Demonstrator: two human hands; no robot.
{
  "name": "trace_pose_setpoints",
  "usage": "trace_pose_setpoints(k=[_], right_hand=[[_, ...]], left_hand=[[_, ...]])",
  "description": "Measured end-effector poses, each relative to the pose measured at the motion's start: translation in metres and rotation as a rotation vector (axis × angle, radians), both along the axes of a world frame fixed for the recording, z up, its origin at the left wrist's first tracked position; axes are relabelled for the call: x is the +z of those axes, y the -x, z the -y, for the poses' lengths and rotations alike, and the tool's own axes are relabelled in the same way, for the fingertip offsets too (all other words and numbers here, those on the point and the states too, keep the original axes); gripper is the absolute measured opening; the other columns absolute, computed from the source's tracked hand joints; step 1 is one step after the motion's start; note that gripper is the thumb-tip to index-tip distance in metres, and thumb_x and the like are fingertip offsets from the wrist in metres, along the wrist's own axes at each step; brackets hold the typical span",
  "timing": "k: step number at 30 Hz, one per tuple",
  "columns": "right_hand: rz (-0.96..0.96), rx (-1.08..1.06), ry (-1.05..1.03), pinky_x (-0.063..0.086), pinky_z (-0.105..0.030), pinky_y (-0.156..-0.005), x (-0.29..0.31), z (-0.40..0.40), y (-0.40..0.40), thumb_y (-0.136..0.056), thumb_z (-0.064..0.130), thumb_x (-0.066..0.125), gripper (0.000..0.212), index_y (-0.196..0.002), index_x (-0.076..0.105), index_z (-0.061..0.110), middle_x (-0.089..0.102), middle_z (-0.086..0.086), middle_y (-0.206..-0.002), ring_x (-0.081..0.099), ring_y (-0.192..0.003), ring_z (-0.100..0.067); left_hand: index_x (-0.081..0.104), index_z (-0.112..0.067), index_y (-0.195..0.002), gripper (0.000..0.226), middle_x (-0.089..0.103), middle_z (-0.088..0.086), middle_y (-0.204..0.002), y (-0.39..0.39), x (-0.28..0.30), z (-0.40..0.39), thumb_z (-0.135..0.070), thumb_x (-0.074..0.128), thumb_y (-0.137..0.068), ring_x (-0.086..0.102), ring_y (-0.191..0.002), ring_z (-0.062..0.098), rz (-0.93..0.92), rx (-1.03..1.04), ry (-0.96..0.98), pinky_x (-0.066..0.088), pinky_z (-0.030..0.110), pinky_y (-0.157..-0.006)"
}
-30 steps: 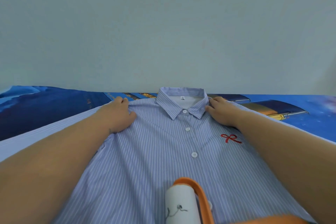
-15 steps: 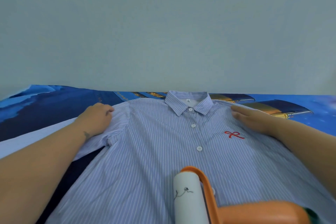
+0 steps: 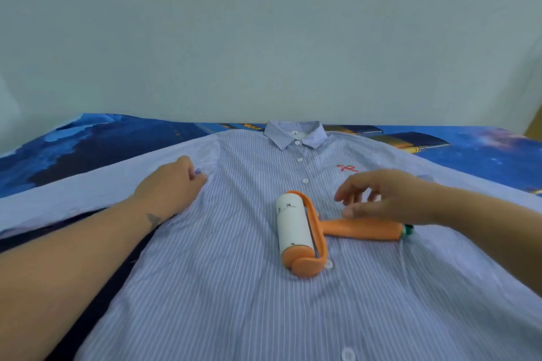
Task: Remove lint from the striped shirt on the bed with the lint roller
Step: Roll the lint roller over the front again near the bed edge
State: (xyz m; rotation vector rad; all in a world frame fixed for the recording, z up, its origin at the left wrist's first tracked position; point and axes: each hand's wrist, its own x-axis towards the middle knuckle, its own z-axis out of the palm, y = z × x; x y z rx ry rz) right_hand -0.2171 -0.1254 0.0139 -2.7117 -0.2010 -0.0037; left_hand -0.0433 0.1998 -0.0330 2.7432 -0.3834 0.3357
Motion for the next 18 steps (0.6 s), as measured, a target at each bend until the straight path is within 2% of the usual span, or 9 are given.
trace_pose_setpoints(k=[4,7,9,12,15,18], right_hand=[[-0.018,-0.005,0.134,0.037,-0.008,-0.068,-0.013,-0.018,0.021,-0.076,0.047,0.071,0.033,-0.107,0.061,0.04,0.058,0.022,-0.097,0.051,-0.086,0.008],[0.016,-0.015,0.191,0.039,-0.015,-0.077,-0.018,-0.026,0.026,-0.085,0.037,0.066,0.027,-0.112,0.062,0.032,0.056,0.012,-0.105,0.051,-0.089,-0.002],[0.035,-0.024,0.186,0.04,-0.021,-0.079,-0.02,-0.029,0.029,-0.089,0.033,0.062,0.023,-0.111,0.061,0.028,0.055,0.009,-0.105,0.051,-0.089,-0.005],[0.097,-0.058,0.117,0.04,-0.024,-0.073,-0.019,-0.03,0.037,-0.091,0.027,0.059,0.016,-0.106,0.057,0.024,0.056,0.006,-0.1,0.052,-0.082,-0.008],[0.146,-0.13,0.053,0.043,-0.027,-0.067,-0.009,-0.028,0.043,-0.093,0.032,0.055,0.012,-0.101,0.055,0.024,0.06,0.006,-0.089,0.056,-0.078,-0.015],[0.129,-0.143,0.074,0.04,-0.024,-0.062,0.003,-0.023,0.051,-0.094,0.038,0.051,0.012,-0.097,0.056,0.027,0.061,0.008,-0.081,0.054,-0.071,-0.011]], left_hand=[[0.048,-0.017,-0.086,0.043,0.057,0.001,-0.078,0.036,-0.006,-0.007,-0.057,0.032,-0.091,0.054,-0.071,0.021,-0.01,0.073,-0.142,0.036,0.032,-0.056],[0.044,-0.019,-0.087,0.042,0.051,-0.003,-0.079,0.056,-0.005,-0.01,-0.059,0.033,-0.09,0.052,-0.073,0.021,-0.001,0.129,-0.265,0.033,0.03,-0.055],[0.044,-0.019,-0.091,0.035,0.051,-0.001,-0.084,0.066,-0.006,-0.014,-0.054,0.036,-0.091,0.05,-0.076,0.022,-0.001,0.144,-0.293,0.035,0.031,-0.059],[0.045,-0.018,-0.09,0.023,0.06,0.004,-0.098,0.077,-0.009,-0.021,-0.039,0.035,-0.095,0.056,-0.083,0.025,-0.019,0.137,-0.29,0.041,0.033,-0.066],[0.045,-0.018,-0.09,0.013,0.062,0.006,-0.106,0.081,-0.013,-0.022,-0.027,0.037,-0.095,0.059,-0.094,0.029,-0.015,0.137,-0.287,0.041,0.036,-0.069],[0.052,-0.014,-0.095,0.012,0.064,0.007,-0.105,0.081,-0.013,-0.026,-0.022,0.043,-0.093,0.061,-0.093,0.029,-0.019,0.159,-0.24,0.043,0.036,-0.069]])
